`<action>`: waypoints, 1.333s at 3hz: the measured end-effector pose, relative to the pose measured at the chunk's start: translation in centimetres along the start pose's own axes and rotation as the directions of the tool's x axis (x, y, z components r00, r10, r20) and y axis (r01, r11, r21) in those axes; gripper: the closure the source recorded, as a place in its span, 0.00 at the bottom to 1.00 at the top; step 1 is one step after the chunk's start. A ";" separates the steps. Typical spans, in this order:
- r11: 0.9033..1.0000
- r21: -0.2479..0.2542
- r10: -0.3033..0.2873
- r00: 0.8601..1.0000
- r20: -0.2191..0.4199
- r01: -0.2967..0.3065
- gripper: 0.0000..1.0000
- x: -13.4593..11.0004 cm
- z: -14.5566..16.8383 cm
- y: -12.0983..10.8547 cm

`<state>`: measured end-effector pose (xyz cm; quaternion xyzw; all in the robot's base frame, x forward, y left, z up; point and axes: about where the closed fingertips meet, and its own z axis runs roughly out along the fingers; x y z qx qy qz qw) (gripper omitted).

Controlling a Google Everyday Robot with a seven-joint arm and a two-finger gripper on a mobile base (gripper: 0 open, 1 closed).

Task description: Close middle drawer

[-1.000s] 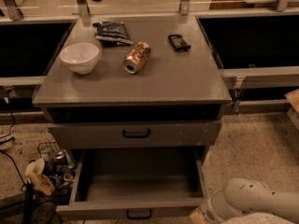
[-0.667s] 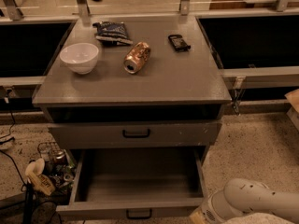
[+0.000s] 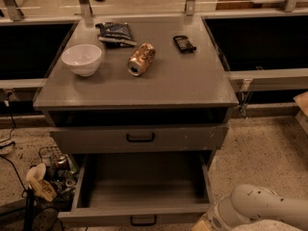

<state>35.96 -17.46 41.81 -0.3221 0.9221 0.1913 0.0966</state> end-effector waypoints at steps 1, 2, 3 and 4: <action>1.000 0.000 0.000 1.000 0.000 0.000 0.00 0.0 0.0 0.0; 1.000 0.000 0.000 1.000 0.000 0.000 0.00 0.0 0.0 0.0; 1.000 0.000 0.000 1.000 0.000 0.000 0.26 0.0 0.0 0.0; 1.000 0.000 0.000 1.000 0.000 0.000 0.48 0.0 0.0 0.0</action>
Offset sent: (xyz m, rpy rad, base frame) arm 0.0000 0.0000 0.0000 0.0000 0.0000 0.0000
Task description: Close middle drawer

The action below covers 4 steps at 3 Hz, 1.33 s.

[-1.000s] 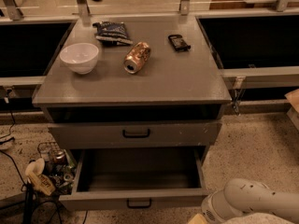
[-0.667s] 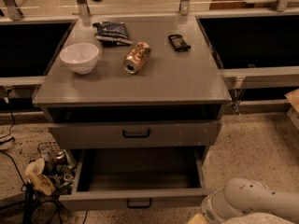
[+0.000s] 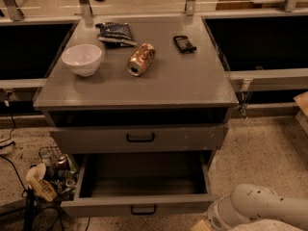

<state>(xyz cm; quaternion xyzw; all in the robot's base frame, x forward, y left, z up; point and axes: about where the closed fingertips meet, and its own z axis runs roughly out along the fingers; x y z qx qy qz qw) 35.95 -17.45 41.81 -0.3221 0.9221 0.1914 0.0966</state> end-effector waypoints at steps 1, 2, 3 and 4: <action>1.000 0.000 0.000 1.000 0.000 0.000 0.72 0.0 0.0 0.0; 1.000 0.000 0.000 1.000 0.000 0.000 0.95 0.0 0.0 0.0; 0.999 0.016 0.035 0.999 0.013 -0.035 1.00 0.0 0.1 -0.1; 0.994 0.050 0.089 0.992 0.089 -0.093 1.00 -0.8 0.2 -0.2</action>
Offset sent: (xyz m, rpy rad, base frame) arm 0.0000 0.0000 0.0000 0.0000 0.0000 0.0000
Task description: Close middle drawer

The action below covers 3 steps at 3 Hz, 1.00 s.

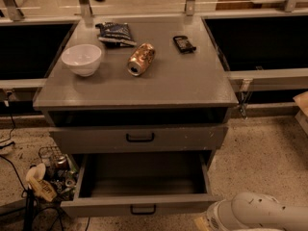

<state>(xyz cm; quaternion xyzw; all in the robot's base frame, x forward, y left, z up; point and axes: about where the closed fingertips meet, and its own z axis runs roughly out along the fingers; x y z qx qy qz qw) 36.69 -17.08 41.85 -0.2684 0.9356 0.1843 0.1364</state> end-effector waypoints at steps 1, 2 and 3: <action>0.999 0.033 0.039 0.996 0.081 -0.042 1.00 -1.2 -0.2 -0.6; 0.995 0.055 0.070 0.988 0.136 -0.078 1.00 -1.8 -0.4 -1.2; 0.992 0.070 0.094 0.980 0.176 -0.107 1.00 -2.2 -0.6 -1.6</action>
Offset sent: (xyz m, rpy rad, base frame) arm 0.0296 -0.0086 0.0109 0.0514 -0.1528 -0.1965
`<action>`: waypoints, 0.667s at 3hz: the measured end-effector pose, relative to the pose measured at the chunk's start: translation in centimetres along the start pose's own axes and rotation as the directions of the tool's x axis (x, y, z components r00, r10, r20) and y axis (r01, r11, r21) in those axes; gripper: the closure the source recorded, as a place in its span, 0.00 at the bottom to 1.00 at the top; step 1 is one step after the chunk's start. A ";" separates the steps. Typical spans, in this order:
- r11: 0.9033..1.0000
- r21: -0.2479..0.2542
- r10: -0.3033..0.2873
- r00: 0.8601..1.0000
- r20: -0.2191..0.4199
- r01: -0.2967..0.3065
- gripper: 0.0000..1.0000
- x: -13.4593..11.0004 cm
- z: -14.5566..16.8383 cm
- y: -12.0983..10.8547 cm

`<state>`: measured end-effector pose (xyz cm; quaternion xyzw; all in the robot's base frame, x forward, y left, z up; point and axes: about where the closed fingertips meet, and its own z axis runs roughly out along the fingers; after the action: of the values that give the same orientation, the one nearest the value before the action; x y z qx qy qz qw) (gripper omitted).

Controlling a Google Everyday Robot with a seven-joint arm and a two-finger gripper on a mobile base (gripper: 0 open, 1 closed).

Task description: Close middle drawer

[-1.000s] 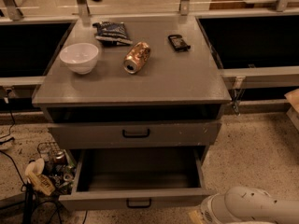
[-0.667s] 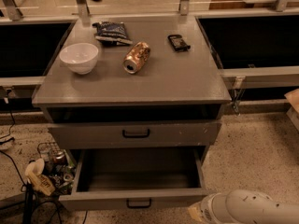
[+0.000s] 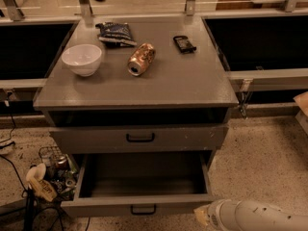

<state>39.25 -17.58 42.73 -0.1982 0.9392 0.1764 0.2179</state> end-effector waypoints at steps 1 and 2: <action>1.000 0.007 0.006 1.000 -0.016 -0.006 1.00 0.1 -0.5 0.3; 1.000 0.003 0.005 1.000 -0.023 -0.005 1.00 0.3 -0.4 0.5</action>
Offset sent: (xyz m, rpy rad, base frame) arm -0.0219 0.0043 0.0087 -0.0435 0.0948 0.0539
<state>38.67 -17.44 43.09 -0.1975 0.9425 0.1731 0.2068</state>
